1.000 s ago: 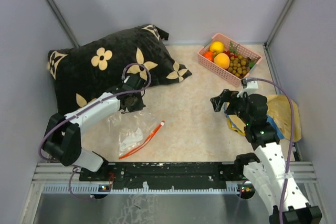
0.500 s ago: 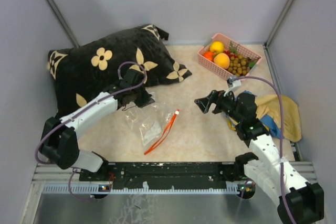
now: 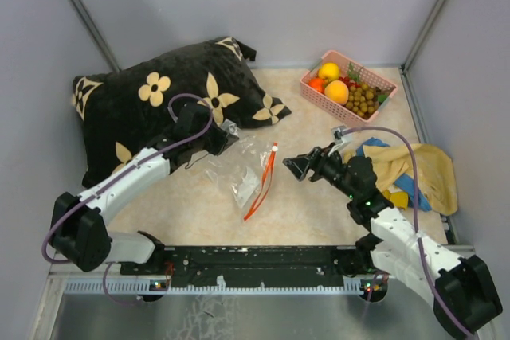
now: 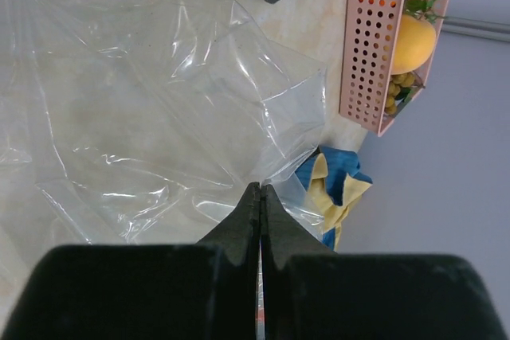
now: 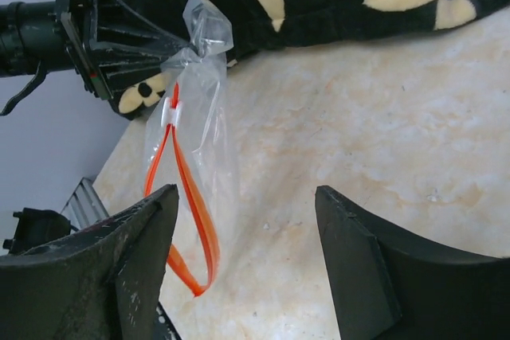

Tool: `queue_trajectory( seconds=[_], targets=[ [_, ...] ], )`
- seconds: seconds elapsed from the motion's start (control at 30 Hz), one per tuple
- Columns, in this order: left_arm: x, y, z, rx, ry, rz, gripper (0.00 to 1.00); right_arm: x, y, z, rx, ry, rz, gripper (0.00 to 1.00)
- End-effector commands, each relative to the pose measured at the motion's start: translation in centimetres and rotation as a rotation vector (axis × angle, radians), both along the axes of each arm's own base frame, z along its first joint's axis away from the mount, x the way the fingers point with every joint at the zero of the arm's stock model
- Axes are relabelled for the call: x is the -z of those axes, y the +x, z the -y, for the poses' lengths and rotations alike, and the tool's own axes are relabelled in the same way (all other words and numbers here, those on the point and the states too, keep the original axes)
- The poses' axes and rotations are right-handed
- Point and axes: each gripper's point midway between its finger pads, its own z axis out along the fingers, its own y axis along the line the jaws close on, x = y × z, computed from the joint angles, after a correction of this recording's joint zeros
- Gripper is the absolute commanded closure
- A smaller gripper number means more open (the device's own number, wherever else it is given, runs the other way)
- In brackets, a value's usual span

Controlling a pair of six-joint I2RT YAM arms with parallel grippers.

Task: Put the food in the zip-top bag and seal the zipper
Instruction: Pick up the zipper food storage bag at the corner of the board.

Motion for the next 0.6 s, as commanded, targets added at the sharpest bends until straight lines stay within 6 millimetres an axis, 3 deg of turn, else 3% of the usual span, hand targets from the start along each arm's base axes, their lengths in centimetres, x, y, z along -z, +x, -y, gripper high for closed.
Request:
queue_trajectory(
  seconds=[0.0, 0.27, 0.4, 0.57],
  targets=[
    [-1.9, 0.9, -0.1, -0.059, -0.047, 0.053, 1.00, -1.7, -0.2, -1.5, -0.028, 0.065, 0.077, 0.31],
    [-1.8, 0.9, 0.4, -0.047, -0.068, 0.039, 1.00, -0.3, -2.1, -5.5, -0.121, 0.082, 0.050, 0.40],
    [-1.8, 0.8, 0.7, -0.030, -0.078, 0.035, 1.00, 1.0, -1.3, -5.7, -0.073, 0.058, 0.024, 0.46],
    [-1.8, 0.5, 0.6, -0.022, -0.077, 0.037, 1.00, 1.2, -0.6, -6.1, -0.061, 0.056, 0.031, 0.52]
  ],
)
